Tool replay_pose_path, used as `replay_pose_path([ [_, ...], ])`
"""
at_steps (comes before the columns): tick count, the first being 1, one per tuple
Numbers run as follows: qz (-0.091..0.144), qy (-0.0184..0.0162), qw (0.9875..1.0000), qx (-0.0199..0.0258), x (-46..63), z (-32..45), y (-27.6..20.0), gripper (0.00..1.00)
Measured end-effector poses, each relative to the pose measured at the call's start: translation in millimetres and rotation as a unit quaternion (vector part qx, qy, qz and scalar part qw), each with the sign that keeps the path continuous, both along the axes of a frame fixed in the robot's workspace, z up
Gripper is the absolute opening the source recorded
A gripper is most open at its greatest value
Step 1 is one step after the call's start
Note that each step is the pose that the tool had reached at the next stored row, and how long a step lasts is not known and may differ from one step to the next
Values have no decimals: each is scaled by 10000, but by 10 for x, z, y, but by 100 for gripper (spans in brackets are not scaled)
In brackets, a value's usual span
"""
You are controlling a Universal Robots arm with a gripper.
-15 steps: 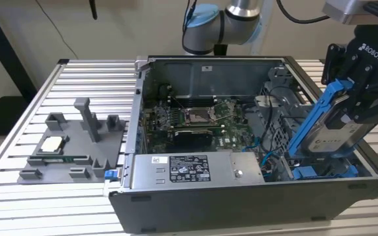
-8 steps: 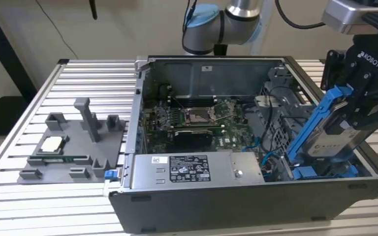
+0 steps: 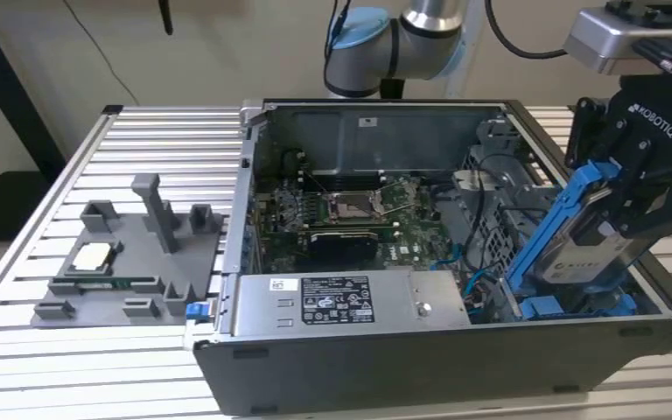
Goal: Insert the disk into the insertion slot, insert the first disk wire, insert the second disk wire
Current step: 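Insert the disk into the insertion slot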
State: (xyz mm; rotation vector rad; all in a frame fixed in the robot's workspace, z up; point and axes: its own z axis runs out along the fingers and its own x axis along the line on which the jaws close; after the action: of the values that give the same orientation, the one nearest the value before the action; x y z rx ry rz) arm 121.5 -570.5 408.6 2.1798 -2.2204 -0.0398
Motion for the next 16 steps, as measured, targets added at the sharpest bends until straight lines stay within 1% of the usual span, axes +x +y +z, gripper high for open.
replay_pose_path([
  [3, 0, 0, 10000, 1, 0, -43, 1, 33],
  [12, 0, 0, 10000, 1, 0, -201, 1, 33],
  [16, 0, 0, 10000, 0, 0, -239, 2, 33],
])
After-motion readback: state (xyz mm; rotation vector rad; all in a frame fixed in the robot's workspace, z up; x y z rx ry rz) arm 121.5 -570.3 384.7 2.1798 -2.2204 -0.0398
